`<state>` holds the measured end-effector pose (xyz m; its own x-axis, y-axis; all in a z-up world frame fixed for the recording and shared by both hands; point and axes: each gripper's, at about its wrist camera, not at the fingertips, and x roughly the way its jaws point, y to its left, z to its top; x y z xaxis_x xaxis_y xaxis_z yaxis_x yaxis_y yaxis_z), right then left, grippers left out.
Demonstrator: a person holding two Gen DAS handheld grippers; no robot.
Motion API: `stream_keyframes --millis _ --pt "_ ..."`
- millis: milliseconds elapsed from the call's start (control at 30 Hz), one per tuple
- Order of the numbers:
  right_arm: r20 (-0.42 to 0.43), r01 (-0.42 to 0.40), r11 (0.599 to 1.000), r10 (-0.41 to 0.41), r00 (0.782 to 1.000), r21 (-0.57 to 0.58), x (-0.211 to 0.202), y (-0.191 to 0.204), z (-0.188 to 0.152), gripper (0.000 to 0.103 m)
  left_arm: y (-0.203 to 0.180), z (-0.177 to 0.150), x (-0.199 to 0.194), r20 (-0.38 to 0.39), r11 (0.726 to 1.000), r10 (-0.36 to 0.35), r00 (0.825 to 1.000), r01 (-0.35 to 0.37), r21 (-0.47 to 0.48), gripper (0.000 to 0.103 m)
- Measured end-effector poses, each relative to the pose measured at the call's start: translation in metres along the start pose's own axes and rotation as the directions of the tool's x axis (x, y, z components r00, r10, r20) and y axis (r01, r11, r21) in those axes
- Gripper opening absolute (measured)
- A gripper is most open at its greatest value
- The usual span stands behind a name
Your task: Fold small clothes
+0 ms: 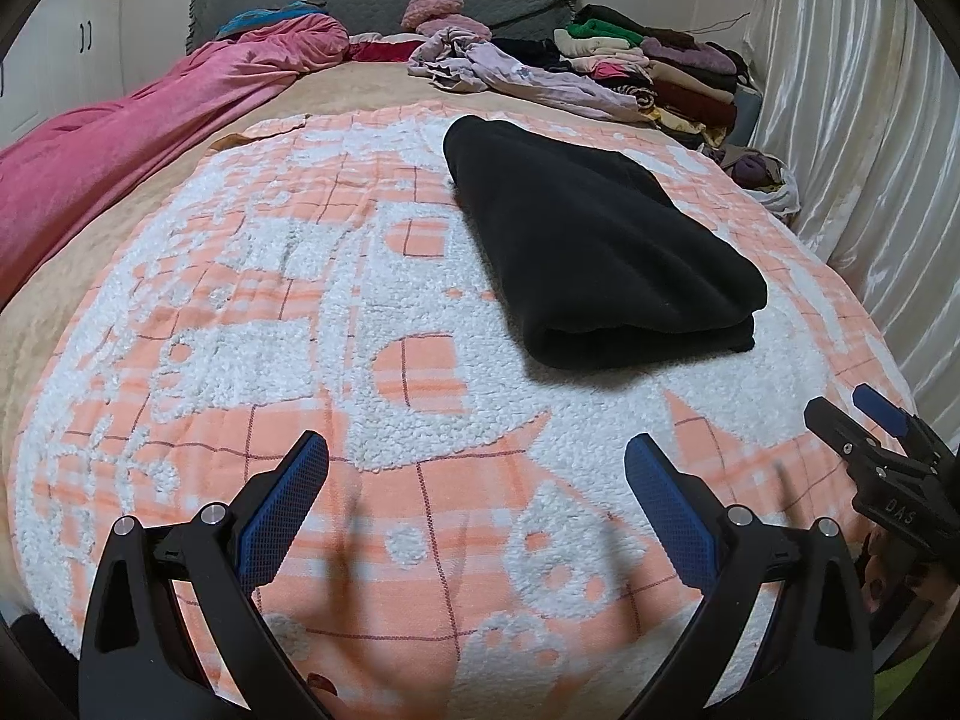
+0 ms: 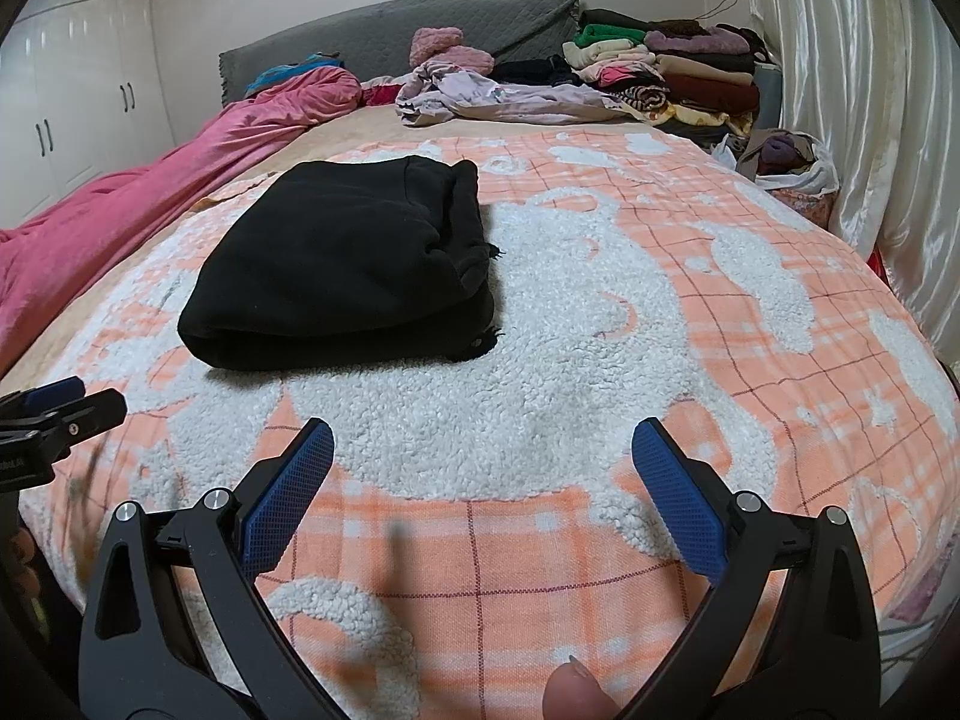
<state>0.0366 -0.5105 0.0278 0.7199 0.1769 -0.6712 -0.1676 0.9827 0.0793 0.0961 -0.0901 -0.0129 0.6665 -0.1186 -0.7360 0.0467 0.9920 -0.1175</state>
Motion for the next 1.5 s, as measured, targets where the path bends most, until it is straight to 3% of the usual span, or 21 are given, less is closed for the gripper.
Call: stream_keyframes --millis 1500 --pt "0.002 0.015 1.000 -0.015 1.000 0.004 -0.0058 -0.0082 -0.0029 0.094 0.0062 -0.0043 0.0032 -0.023 1.000 -0.005 1.000 0.006 0.028 0.099"
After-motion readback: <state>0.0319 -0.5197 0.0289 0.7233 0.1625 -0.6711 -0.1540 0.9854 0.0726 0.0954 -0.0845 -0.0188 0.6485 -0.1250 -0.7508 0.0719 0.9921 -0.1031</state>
